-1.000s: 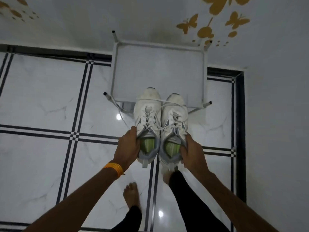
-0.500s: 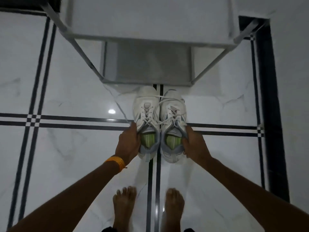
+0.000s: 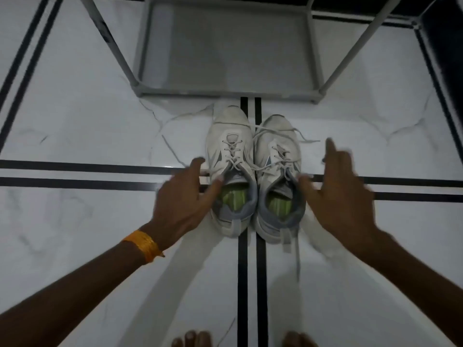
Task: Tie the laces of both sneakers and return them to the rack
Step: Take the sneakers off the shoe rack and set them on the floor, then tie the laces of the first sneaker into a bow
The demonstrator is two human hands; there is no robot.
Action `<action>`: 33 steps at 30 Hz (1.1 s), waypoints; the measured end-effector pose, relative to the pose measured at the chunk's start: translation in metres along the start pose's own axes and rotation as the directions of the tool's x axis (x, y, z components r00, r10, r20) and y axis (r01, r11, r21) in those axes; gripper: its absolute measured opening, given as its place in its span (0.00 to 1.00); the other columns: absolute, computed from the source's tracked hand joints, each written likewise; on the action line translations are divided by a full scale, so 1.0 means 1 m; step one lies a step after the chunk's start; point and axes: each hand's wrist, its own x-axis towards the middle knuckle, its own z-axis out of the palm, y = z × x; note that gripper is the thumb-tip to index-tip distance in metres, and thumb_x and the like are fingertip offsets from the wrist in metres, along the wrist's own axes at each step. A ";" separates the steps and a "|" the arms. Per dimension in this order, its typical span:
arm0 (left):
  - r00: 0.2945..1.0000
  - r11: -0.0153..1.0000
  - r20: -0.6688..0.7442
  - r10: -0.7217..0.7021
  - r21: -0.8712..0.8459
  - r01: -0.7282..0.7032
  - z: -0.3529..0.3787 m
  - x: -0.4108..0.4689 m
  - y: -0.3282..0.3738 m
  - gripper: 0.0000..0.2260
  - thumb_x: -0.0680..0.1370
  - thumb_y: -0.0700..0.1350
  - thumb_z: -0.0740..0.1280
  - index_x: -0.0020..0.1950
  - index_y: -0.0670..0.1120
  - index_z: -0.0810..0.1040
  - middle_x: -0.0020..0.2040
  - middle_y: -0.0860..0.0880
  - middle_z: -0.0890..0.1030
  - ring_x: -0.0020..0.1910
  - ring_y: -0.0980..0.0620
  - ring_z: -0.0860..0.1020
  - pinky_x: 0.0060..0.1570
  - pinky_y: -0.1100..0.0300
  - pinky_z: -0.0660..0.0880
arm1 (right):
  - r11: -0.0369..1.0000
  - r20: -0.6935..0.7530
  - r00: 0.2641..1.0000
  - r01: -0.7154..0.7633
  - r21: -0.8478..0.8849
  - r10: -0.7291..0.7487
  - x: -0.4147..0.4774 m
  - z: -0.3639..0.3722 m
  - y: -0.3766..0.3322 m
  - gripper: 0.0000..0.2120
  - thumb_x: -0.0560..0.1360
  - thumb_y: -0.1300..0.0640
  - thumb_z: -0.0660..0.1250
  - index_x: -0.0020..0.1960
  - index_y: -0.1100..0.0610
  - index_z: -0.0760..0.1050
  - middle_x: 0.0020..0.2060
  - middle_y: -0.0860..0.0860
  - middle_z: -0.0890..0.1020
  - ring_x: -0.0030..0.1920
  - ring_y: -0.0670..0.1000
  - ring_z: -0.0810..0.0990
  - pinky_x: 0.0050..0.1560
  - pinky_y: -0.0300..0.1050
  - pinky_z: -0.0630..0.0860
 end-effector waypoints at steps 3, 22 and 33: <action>0.996 0.998 -0.064 0.055 -0.032 -0.057 -0.006 0.012 -0.013 0.16 0.80 0.53 0.61 0.64 0.48 0.76 0.50 0.49 0.79 0.44 0.52 0.79 0.43 0.57 0.75 | 0.951 -0.095 0.965 0.259 0.167 -0.246 0.013 -0.009 -0.032 0.19 0.79 0.55 0.63 0.69 0.56 0.70 0.63 0.53 0.75 0.47 0.49 0.77 0.47 0.42 0.71; 0.980 0.959 0.199 0.010 -0.281 0.048 -0.005 0.033 0.012 0.06 0.81 0.44 0.60 0.46 0.43 0.72 0.41 0.46 0.76 0.38 0.51 0.74 0.29 0.67 0.69 | 0.860 0.164 0.971 0.067 0.506 -0.173 0.036 0.031 -0.062 0.07 0.76 0.66 0.64 0.45 0.61 0.80 0.31 0.49 0.79 0.29 0.42 0.75 0.31 0.34 0.70; 0.987 0.892 0.149 -0.052 -0.438 0.113 0.008 0.042 0.005 0.18 0.73 0.44 0.73 0.30 0.48 0.66 0.28 0.46 0.71 0.31 0.53 0.71 0.31 0.57 0.72 | 0.689 0.123 0.992 -0.101 0.718 0.017 0.040 0.049 -0.055 0.19 0.61 0.55 0.82 0.25 0.54 0.71 0.21 0.46 0.74 0.23 0.44 0.72 0.28 0.38 0.71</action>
